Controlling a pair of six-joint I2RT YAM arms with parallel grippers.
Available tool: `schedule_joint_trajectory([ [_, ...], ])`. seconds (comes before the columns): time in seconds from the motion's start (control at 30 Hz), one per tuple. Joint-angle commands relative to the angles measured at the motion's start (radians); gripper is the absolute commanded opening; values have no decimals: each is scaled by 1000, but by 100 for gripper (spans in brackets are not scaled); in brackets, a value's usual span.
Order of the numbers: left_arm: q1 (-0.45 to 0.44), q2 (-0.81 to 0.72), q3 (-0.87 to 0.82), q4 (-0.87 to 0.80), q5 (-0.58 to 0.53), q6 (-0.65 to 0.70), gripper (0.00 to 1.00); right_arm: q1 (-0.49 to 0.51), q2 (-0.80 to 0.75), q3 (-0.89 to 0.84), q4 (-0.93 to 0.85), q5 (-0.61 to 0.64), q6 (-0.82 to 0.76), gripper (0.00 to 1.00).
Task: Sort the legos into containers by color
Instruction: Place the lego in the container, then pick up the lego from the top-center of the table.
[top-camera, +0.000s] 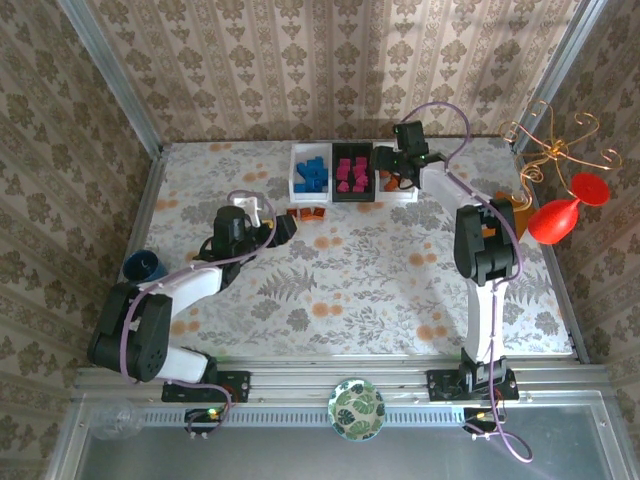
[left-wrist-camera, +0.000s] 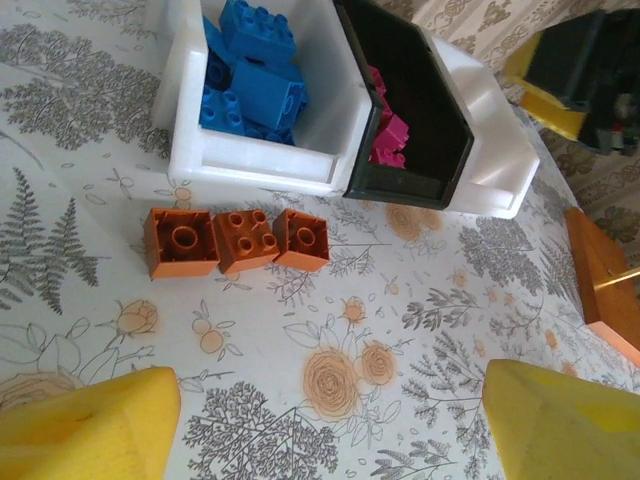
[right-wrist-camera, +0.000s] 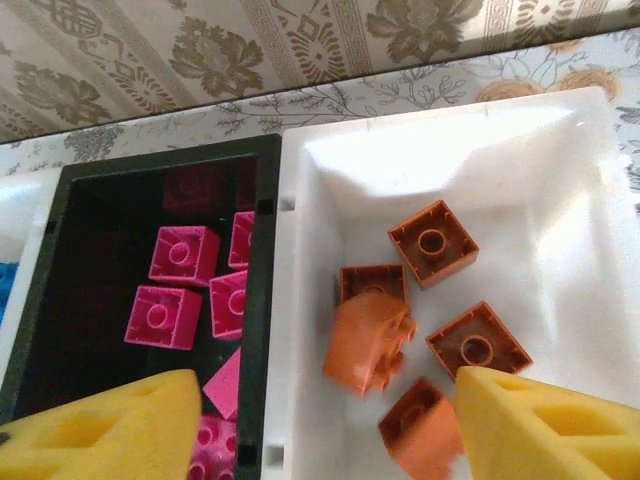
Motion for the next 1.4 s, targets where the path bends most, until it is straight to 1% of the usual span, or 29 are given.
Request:
schedule_joint_trajectory([
  [0.0,-3,-10,-15,-19,-28,34,81,49,-172,-136,53,1,-28,74],
  [0.13,-2,50,22,-60,-54,70,81,154,-324,-377,183,-21,-59,79],
  [0.23,-4,120,82,-118,-81,106,80,237,-369,-478,221,-12,-65,81],
  [0.33,-5,207,168,-212,-112,150,77,281,-393,-538,236,7,-53,82],
  [0.43,-7,269,242,-282,-157,178,72,288,-418,-592,260,-1,-34,82],
  [0.53,-8,320,294,-313,-173,200,68,288,-438,-630,264,7,-33,83],
  [0.73,-12,425,399,-385,-157,229,67,283,-461,-678,264,34,-36,83],
  [1.0,-23,512,487,-429,-158,251,64,280,-456,-705,280,31,-25,84],
  [1.2,-36,555,540,-459,-197,269,64,279,-454,-715,285,27,-23,85],
  [1.37,-47,596,598,-493,-232,290,60,276,-460,-722,283,28,-23,85],
])
